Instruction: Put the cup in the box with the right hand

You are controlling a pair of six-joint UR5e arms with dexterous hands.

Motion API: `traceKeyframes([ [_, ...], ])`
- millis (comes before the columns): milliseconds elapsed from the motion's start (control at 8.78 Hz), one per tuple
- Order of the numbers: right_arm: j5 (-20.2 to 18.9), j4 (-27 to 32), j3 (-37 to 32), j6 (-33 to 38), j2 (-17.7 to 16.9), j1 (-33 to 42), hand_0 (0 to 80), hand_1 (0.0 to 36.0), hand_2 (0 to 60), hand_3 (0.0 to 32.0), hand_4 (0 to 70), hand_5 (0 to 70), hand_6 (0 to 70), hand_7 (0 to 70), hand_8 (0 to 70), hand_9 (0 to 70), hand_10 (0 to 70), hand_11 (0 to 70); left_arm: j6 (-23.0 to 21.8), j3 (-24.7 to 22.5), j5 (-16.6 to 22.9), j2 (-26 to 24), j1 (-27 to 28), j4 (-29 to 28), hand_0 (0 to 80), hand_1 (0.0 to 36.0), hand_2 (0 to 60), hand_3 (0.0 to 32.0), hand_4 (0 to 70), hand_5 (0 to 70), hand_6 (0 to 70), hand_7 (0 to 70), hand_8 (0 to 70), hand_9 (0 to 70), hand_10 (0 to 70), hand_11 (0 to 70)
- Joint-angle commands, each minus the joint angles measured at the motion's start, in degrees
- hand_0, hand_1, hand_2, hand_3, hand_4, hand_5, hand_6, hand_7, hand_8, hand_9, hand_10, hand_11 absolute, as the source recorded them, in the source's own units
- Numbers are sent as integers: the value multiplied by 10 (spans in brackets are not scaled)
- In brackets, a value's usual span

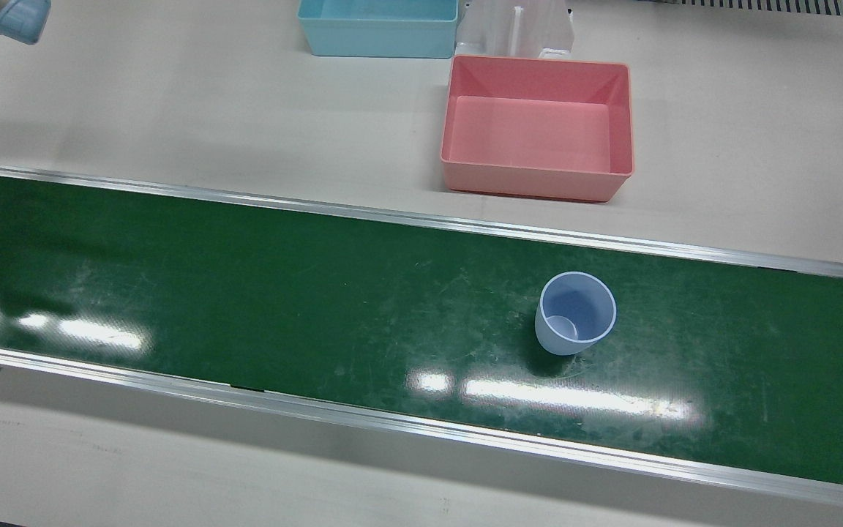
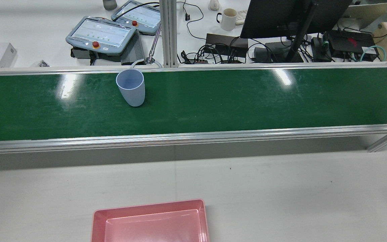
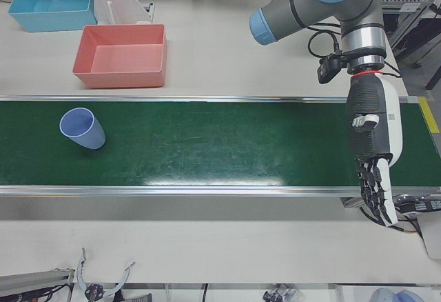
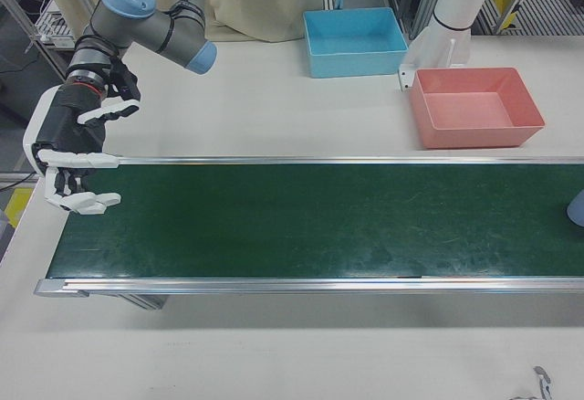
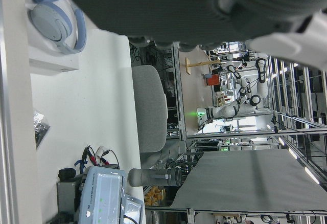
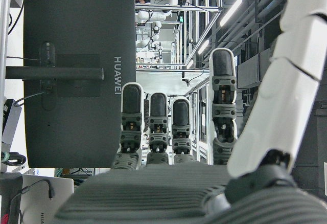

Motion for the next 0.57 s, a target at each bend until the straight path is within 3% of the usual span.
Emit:
traceKeyframes([
  [0,0,0,-1,0,0,0,521,137,55,0,606,69,143,512,223,343,274,400,0,0,0,0,0,0,0,0,0,0,0,0,0,0,0,0,0,0],
  [455,0,0,0,0,0,0,521,137,55,0,601,68,143,511,223,342,273,398,0,0,0,0,0,0,0,0,0,0,0,0,0,0,0,0,0,0],
])
